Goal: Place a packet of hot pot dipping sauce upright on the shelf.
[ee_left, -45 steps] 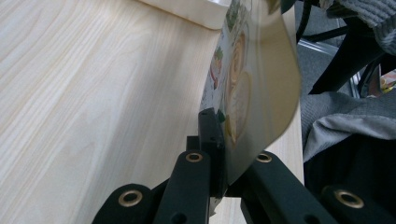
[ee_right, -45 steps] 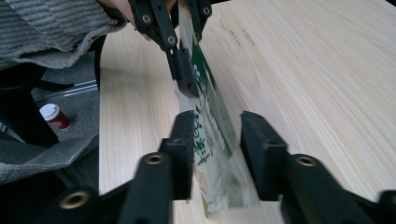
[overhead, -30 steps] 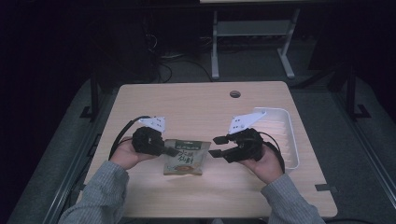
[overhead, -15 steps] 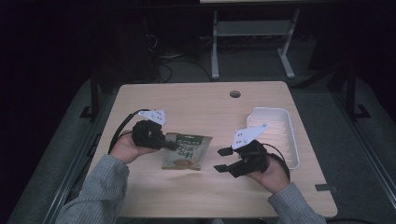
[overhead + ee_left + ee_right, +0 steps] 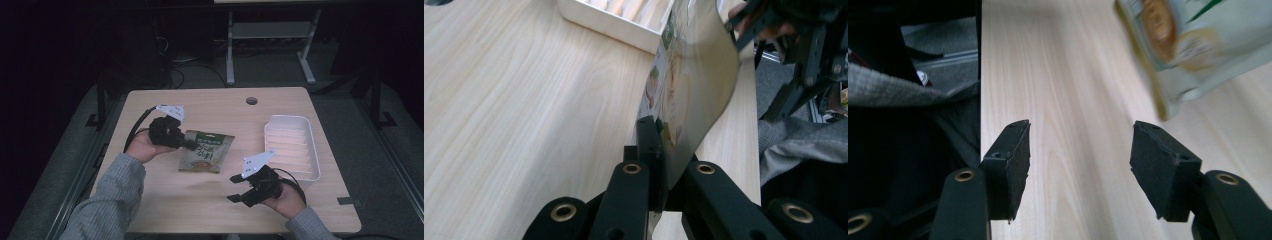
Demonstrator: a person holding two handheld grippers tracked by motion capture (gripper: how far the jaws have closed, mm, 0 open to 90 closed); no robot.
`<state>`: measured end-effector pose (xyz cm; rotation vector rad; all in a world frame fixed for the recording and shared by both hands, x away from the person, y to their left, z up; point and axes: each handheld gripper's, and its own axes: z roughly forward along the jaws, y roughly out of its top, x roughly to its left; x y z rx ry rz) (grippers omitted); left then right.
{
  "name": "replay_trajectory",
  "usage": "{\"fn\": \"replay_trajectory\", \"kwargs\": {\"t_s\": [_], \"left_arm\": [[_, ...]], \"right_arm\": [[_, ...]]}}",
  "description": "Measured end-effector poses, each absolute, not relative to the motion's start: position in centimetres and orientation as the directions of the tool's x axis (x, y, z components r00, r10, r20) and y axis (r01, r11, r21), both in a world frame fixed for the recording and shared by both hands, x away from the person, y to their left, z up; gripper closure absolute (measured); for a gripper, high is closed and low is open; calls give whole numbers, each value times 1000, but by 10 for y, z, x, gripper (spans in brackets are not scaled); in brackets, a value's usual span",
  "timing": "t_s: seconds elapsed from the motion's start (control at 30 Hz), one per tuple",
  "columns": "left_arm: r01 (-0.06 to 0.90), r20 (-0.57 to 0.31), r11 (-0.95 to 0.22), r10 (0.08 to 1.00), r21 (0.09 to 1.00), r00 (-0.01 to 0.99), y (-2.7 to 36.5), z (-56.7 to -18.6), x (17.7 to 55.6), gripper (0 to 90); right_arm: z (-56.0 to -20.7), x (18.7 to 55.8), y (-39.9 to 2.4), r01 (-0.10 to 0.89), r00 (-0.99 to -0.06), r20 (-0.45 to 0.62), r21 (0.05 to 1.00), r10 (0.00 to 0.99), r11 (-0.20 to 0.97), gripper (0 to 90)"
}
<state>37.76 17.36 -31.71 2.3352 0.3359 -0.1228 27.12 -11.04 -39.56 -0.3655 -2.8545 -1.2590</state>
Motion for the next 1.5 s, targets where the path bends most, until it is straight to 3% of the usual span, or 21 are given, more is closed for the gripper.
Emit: {"fn": "replay_trajectory", "kwargs": {"t_s": [0.4, 1.5], "left_arm": [[273, -190, -667, 196, 693, 962, 154, -304, 397, 898], [182, -191, -668, 61, 721, 980, 64, -277, 431, 898]], "right_arm": [[-408, 266, -106, 207, -976, 101, 705, 193, 678, 379], [-426, 263, -94, 178, -984, 111, 632, 139, 754, 326]]}}
